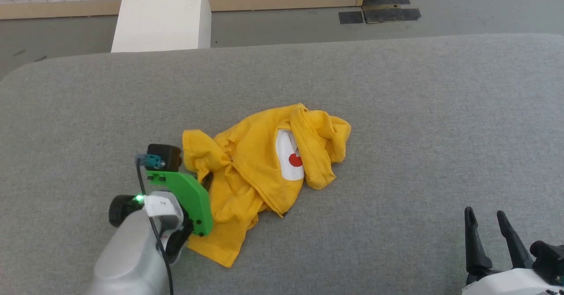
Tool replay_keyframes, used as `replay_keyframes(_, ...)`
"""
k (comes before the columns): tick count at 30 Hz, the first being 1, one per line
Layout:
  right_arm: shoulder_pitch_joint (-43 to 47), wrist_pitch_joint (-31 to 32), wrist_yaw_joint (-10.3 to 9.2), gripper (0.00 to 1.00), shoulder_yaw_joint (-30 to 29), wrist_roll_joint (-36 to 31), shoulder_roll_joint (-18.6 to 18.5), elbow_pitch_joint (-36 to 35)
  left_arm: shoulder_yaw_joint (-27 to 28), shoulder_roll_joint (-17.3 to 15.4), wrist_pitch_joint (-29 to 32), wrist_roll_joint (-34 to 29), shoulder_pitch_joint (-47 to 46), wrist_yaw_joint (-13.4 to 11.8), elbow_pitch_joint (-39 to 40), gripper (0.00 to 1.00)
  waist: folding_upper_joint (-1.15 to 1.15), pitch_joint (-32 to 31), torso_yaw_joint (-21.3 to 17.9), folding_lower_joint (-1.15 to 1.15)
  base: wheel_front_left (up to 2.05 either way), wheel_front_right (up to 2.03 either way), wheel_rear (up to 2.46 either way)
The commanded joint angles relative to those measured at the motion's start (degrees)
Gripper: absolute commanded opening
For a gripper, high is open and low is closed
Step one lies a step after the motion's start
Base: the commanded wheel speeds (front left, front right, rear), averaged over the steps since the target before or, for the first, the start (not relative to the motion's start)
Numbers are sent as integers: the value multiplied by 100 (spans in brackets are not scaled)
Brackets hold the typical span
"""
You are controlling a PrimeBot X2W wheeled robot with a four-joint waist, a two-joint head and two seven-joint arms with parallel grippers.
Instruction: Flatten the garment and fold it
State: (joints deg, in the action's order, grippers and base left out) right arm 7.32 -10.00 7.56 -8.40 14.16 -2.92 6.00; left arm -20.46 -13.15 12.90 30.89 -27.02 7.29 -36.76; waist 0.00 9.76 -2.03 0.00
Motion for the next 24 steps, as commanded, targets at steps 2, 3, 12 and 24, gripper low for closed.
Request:
replay_keyframes(2, -57, 23, -8, 100, 28, 1, 4, 2, -89, 5, -338, -3, -114, 19, -123, 0, 0, -92, 73, 0, 0, 0, 0)
replay_keyframes(3, -50, 30, -8, 100, 36, 4, 4, 11, -140, -28, -450, 3, -161, 19, -144, 0, 0, -134, 98, 0, 0, 0, 0)
replay_keyframes(12, 75, 125, -8, 100, 26, -22, 4, 19, -39, -315, -1444, -91, -714, -64, 383, 0, 0, -560, 309, 0, 0, 0, 0)
replay_keyframes(24, 287, 230, -8, 100, 47, -5, 4, -74, -1270, 168, -1322, -715, 415, -410, 3308, 0, 0, -670, 473, 0, 0, 0, 0)
